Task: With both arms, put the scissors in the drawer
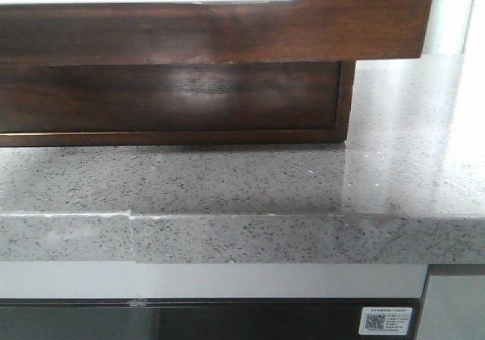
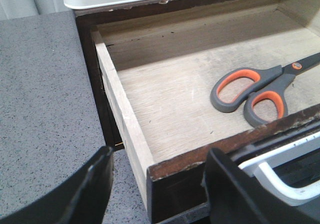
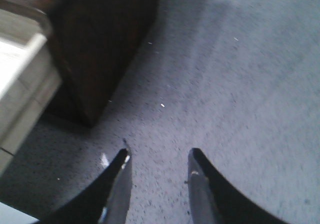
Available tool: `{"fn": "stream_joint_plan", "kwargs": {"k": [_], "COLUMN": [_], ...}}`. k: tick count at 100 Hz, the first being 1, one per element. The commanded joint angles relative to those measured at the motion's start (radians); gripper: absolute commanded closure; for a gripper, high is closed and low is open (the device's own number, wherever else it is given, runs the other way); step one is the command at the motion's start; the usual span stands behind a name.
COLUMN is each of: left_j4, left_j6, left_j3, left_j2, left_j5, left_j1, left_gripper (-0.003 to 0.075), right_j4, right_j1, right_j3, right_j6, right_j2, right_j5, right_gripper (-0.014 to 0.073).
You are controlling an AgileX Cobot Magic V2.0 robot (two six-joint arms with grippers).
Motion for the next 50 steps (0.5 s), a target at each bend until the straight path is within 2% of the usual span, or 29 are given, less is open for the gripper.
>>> {"fn": "stream_joint_plan", "kwargs": {"k": [1, 20, 39, 50], "left_j4": [-0.021, -0.021, -0.021, -0.021], "left_j6": [-0.010, -0.010, -0.010, -0.010], "left_j3": [-0.026, -0.026, -0.026, -0.026], "left_j2": [0.016, 0.016, 0.016, 0.016], "left_j5": [-0.069, -0.073, -0.076, -0.076], "left_j1": [-0.008, -0.008, -0.008, -0.008], "left_gripper": [0.0332, 0.0332, 0.0337, 0.0413], "right_j4": [0.064, 0.095, 0.088, 0.088], "right_j1": [-0.043, -0.049, -0.049, -0.049], "right_j3": [0.092, 0.285, 0.315, 0.315], "right_j6": [0.003, 0.003, 0.003, 0.003], "right_j2": [-0.102, -0.259, -0.304, -0.304], "right_j5": [-0.137, -0.198, -0.204, -0.204], "right_gripper": [0.0364, 0.0364, 0.0368, 0.0447]}}
